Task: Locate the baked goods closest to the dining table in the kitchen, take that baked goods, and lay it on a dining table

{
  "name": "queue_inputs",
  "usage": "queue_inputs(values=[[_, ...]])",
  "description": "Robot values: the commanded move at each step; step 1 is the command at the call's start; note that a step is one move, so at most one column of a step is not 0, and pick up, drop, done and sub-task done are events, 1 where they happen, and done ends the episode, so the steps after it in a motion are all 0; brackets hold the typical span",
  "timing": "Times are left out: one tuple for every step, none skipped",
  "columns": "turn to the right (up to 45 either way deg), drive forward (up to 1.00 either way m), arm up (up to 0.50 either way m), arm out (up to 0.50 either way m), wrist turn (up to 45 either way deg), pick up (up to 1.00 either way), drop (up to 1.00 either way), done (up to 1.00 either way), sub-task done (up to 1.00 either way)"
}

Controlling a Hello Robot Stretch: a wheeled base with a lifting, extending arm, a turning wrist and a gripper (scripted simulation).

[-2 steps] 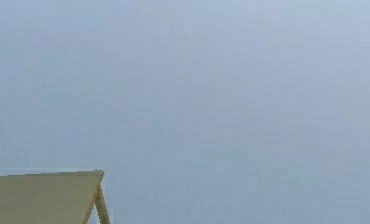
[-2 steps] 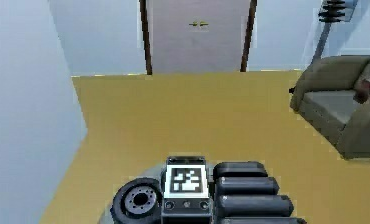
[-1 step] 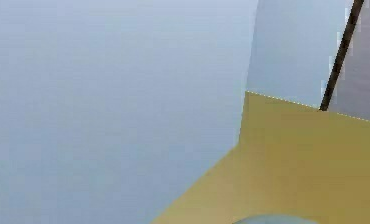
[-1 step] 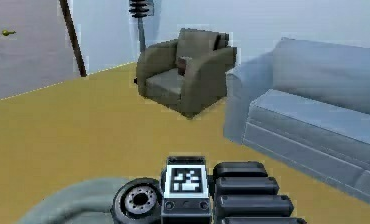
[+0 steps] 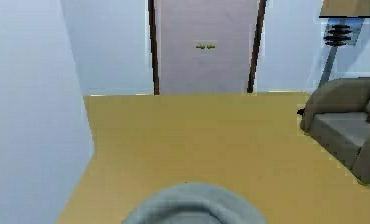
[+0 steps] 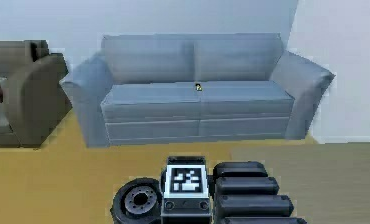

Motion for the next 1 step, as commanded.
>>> queue_inputs(values=[[45.0, 0.0, 0.0, 0.0, 0.0, 0.0, 0.0, 0.0, 0.0]])
